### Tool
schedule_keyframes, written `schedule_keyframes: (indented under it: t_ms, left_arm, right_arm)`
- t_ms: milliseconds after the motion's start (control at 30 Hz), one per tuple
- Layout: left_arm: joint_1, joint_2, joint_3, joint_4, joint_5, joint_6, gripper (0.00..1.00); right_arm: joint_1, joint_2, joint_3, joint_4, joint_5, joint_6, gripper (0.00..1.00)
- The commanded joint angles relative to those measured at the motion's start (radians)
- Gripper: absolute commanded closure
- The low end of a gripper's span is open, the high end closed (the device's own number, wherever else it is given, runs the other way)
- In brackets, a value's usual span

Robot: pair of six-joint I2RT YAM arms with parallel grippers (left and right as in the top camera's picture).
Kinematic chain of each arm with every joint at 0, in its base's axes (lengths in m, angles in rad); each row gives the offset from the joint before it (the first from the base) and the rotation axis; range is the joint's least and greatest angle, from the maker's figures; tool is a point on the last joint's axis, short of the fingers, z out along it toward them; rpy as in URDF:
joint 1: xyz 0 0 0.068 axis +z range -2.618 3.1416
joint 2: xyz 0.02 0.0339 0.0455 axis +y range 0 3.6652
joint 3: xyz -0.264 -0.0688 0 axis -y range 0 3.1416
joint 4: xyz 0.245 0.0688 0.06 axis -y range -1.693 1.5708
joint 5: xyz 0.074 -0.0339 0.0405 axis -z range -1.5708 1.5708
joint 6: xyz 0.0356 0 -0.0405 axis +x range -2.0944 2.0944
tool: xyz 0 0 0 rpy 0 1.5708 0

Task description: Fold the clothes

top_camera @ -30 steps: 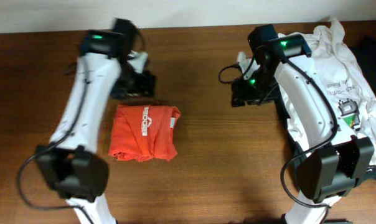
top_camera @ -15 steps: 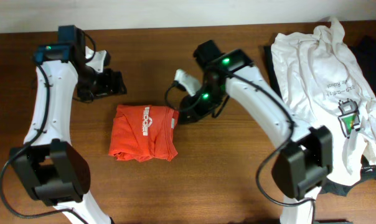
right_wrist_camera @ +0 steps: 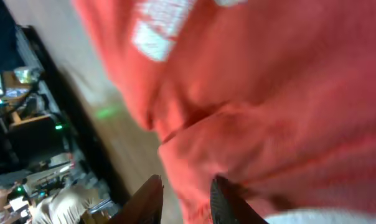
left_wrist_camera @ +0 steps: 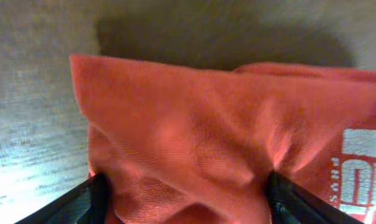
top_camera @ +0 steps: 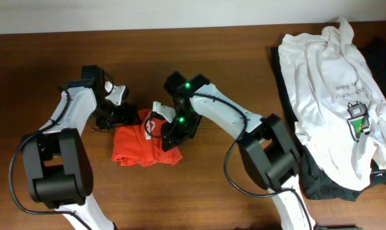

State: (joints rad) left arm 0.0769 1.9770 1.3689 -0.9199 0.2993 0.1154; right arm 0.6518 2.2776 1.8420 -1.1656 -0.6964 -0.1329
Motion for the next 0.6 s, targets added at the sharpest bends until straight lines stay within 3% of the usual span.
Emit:
schedule_keyframes:
  t_ms: [0,133,200,267,433,533,567]
  left_arm:
    - [0.000,0.007,-0.056,-0.003,-0.135,-0.017,0.19]
    - [0.002,0.007,-0.068,-0.103,-0.238,-0.173,0.19]
    - [0.013,0.007,-0.068,-0.169,-0.243,-0.286,0.17]
    - [0.033,0.003,-0.067,-0.223,-0.206,-0.393,0.15]
    - [0.051,-0.072,-0.032,-0.221,-0.117,-0.375,0.14]
    - [0.051,-0.159,0.033,-0.204,-0.101,-0.259,0.13]
    - [0.051,-0.182,0.055,-0.195,-0.100,-0.216,0.04]
  right_arm:
    - [0.005,0.064,0.007,0.032,0.078,0.000,0.70]
    - [0.002,0.086,0.007,0.091,0.323,0.010,0.70]
    - [-0.003,0.086,0.008,0.149,0.528,0.064,0.63]
    - [-0.019,0.085,0.011,0.185,0.603,0.064,0.62]
    - [-0.044,0.070,0.140,0.039,0.604,0.063,0.53]
    - [-0.063,0.038,0.295,-0.087,0.642,0.064,0.53]
    - [-0.073,0.024,0.367,-0.134,0.656,0.071,0.53]
